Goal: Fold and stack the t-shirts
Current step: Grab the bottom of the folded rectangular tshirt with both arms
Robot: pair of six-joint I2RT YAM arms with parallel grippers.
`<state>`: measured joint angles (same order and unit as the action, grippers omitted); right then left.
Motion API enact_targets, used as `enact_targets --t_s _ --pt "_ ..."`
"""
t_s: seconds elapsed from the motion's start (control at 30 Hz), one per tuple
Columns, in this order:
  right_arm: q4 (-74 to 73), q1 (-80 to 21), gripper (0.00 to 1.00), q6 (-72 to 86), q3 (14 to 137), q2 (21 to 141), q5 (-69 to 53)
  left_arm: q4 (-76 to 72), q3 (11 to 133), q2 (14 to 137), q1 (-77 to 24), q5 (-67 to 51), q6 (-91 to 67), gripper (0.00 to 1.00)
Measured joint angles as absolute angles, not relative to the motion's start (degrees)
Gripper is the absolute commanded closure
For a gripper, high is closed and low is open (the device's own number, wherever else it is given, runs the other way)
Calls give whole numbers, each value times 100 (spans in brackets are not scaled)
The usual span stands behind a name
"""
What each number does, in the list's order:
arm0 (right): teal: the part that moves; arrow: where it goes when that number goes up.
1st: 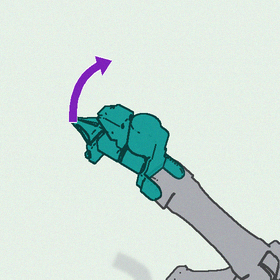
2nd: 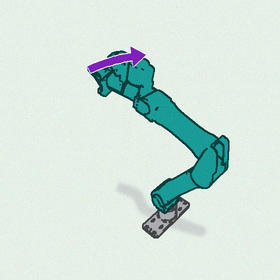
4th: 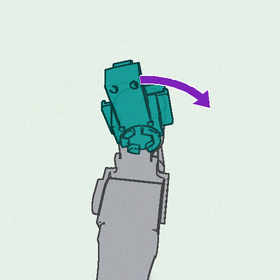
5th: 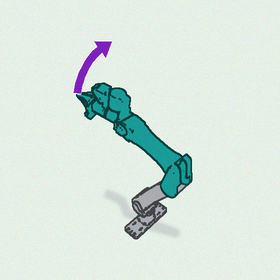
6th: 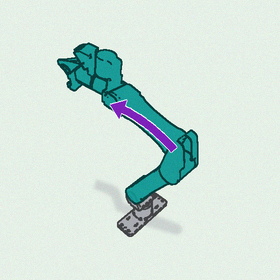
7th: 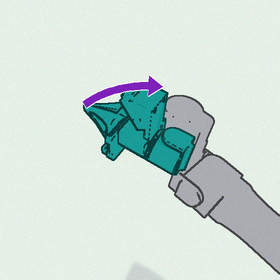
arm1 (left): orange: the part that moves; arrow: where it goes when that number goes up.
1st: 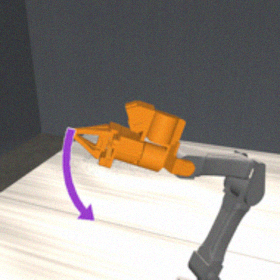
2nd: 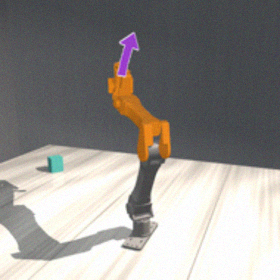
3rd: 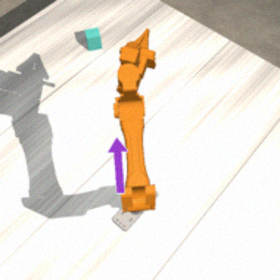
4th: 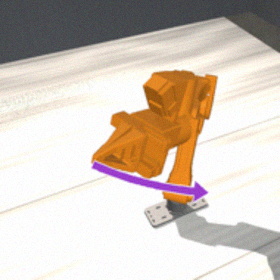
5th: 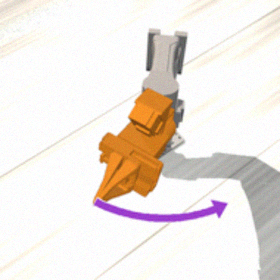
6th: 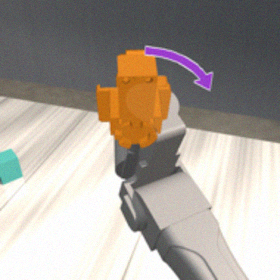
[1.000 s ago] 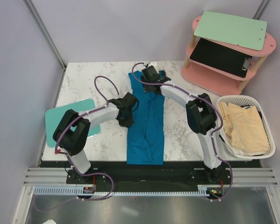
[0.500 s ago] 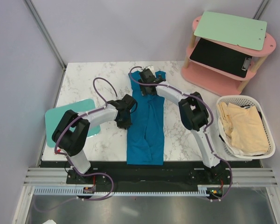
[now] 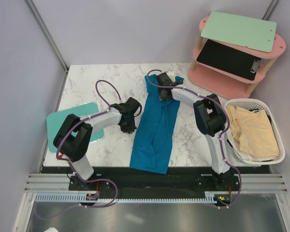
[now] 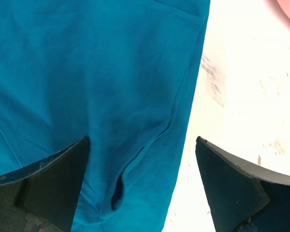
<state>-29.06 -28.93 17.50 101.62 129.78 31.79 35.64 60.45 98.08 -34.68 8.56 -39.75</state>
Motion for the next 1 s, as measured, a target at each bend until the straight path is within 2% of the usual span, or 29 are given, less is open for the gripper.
enact_targets --t_s 0.3,0.7,1.0 --pt "-3030 -2827 2 1935 9168 12226 3183 3564 6029 9808 -3468 888 -3975 81" --pt "-3050 -2827 2 2008 8816 11893 3138 3559 5990 9808 -3468 888 -3972 80" --pt "-2993 -2775 2 2134 8547 11878 3127 3559 5979 9741 -3468 888 -3913 72"
